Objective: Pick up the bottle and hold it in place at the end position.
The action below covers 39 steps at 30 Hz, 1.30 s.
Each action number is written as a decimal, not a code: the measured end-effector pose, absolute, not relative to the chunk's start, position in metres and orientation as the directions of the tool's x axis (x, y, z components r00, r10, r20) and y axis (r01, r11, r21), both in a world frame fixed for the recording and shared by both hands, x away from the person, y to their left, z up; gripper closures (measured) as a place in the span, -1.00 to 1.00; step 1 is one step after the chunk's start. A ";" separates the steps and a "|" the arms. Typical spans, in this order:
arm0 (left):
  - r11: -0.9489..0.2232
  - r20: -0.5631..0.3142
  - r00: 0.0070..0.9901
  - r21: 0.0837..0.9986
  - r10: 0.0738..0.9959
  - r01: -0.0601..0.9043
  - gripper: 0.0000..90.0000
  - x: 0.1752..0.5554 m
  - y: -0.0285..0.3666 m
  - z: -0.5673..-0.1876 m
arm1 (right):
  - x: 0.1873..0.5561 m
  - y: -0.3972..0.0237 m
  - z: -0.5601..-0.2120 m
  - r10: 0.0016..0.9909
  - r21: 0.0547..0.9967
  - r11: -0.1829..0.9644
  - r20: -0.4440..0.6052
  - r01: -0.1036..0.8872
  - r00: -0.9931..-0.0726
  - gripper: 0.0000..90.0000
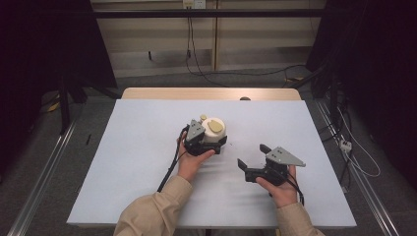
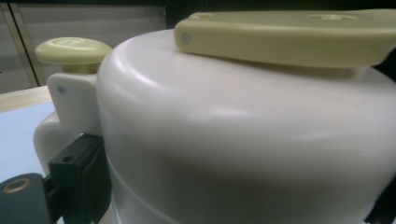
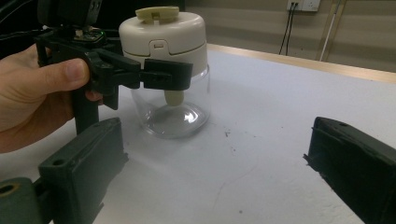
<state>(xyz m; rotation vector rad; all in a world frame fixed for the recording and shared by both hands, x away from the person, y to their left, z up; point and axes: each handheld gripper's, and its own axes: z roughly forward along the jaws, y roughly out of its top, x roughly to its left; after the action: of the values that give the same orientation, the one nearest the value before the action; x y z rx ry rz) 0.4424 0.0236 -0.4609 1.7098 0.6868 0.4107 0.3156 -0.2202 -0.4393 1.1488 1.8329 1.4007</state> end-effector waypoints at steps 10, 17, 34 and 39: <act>-0.135 -0.091 0.763 0.964 0.641 0.227 -0.86 0.442 0.023 -0.461 | 0.326 -0.215 -0.434 0.882 0.949 0.072 0.082 0.306 -0.464 -0.87; -0.134 -0.091 0.762 0.964 0.641 0.228 -0.86 0.442 0.023 -0.461 | 0.335 -0.209 -0.431 0.880 0.946 0.066 0.095 0.319 -0.465 -0.82; -0.135 -0.091 0.763 0.964 0.640 0.228 -0.86 0.442 0.023 -0.461 | 0.347 -0.201 -0.421 0.883 0.940 0.081 0.086 0.331 -0.462 -0.50; -0.136 -0.089 0.762 0.964 0.641 0.228 -0.86 0.442 0.023 -0.461 | 0.350 -0.198 -0.417 0.881 0.941 0.079 0.089 0.329 -0.465 -0.33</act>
<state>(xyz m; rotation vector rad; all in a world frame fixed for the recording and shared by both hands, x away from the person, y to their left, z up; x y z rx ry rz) 0.4420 0.0231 -0.4608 1.7084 0.6907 0.4107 0.3504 -0.1981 -0.4172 1.1932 1.8454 1.3882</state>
